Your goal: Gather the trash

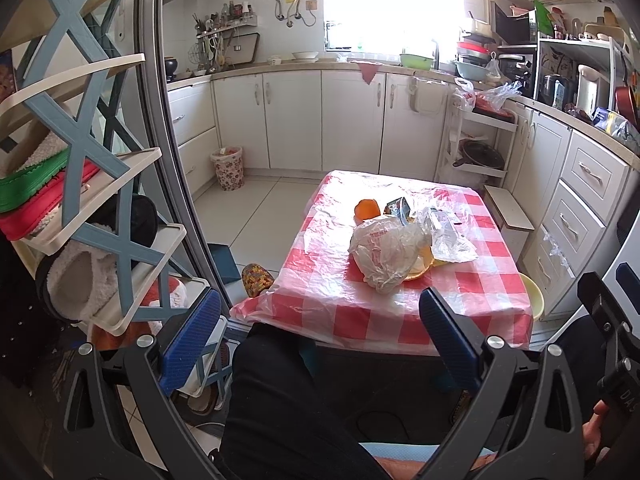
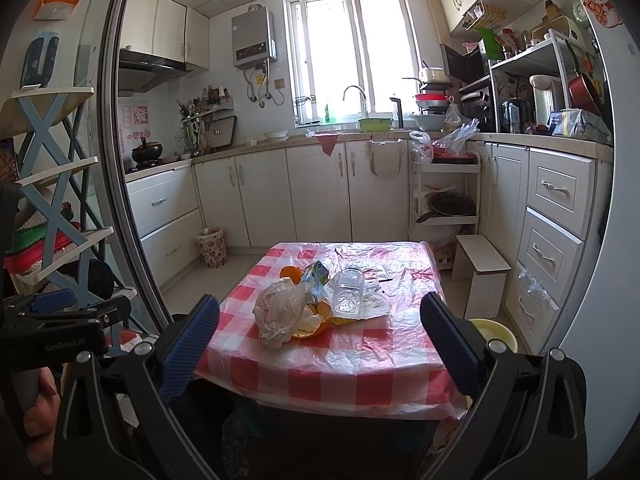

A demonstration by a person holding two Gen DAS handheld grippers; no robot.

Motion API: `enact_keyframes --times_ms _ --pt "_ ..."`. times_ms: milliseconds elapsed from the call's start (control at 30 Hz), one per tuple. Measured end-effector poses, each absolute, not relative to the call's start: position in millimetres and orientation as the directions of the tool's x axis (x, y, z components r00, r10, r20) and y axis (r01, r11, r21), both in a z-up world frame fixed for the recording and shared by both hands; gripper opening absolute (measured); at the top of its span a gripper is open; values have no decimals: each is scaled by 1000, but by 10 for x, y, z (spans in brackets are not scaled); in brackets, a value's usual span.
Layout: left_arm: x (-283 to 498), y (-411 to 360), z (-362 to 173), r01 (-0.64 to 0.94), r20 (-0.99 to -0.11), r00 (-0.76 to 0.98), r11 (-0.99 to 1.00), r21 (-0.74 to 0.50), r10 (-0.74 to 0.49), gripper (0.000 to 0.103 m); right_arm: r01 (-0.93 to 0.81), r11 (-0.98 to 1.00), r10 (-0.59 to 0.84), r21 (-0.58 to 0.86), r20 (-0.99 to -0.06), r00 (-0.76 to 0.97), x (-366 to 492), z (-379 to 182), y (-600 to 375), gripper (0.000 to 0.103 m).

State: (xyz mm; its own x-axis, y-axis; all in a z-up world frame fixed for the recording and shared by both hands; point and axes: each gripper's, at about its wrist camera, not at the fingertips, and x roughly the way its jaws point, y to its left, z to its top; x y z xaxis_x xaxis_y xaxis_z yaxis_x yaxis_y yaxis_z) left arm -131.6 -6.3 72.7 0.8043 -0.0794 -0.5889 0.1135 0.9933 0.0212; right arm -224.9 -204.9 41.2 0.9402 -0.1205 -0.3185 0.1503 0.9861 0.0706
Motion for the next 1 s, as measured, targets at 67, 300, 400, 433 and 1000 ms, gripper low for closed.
enact_keyframes --times_ms 67,300,400,433,1000 --pt "-1317 -64 727 114 -590 804 993 21 -80 96 150 986 -121 70 -317 941 -2249 413 -2046 96" --pt "-1320 -69 727 114 -590 803 993 21 -80 96 145 986 -116 79 -297 948 -2251 393 -2023 96" --pt "-1318 -68 726 113 -590 804 993 22 -79 96 141 987 -112 77 -300 947 -2239 390 -2012 96" --pt "-1318 -67 725 113 -590 803 993 21 -79 96 140 987 -111 76 -301 947 -2234 389 -2005 96" --pt "-1056 -118 664 105 -612 789 994 41 -58 96 117 992 -96 41 -335 937 -2040 324 -2048 96"
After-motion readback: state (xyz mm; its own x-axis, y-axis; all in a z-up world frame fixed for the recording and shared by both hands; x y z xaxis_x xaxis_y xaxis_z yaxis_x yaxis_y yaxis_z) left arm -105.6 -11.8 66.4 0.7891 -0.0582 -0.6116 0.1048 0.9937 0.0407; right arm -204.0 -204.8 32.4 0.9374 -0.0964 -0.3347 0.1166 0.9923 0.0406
